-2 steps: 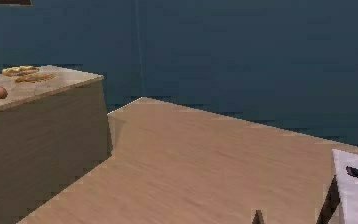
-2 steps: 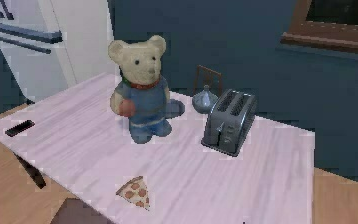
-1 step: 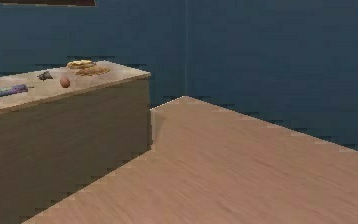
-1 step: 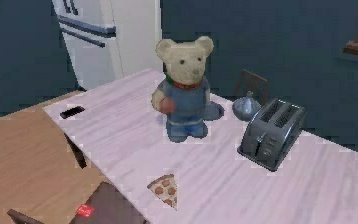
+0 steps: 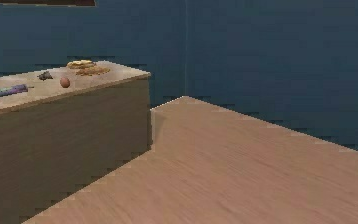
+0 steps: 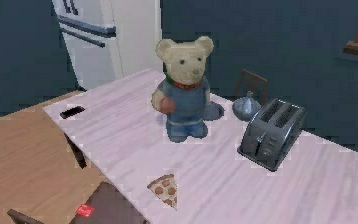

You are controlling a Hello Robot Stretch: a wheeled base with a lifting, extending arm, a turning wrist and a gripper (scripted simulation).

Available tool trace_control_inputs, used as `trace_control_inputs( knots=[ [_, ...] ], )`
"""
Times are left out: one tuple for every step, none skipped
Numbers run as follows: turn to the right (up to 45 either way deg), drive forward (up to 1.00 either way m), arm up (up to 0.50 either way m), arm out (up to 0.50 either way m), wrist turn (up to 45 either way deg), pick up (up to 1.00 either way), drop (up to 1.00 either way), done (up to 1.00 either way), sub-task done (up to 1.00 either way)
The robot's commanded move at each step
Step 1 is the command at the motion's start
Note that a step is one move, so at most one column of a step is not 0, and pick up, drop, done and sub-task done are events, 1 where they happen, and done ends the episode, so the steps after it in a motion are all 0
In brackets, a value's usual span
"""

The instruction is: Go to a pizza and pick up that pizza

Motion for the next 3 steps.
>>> trace_control_inputs(
  knots=[
    [0.0,0.0,0.22,0.0,0.0,0.0,0.0,0.0,0.0],
    [0.0,0.0,0.0,0.16,0.0,0.0,0.0,0.0,0.0],
    [0.0,0.0,0.0,0.0,45.0,0.0,0.0,0.0,0.0]
  ],
)
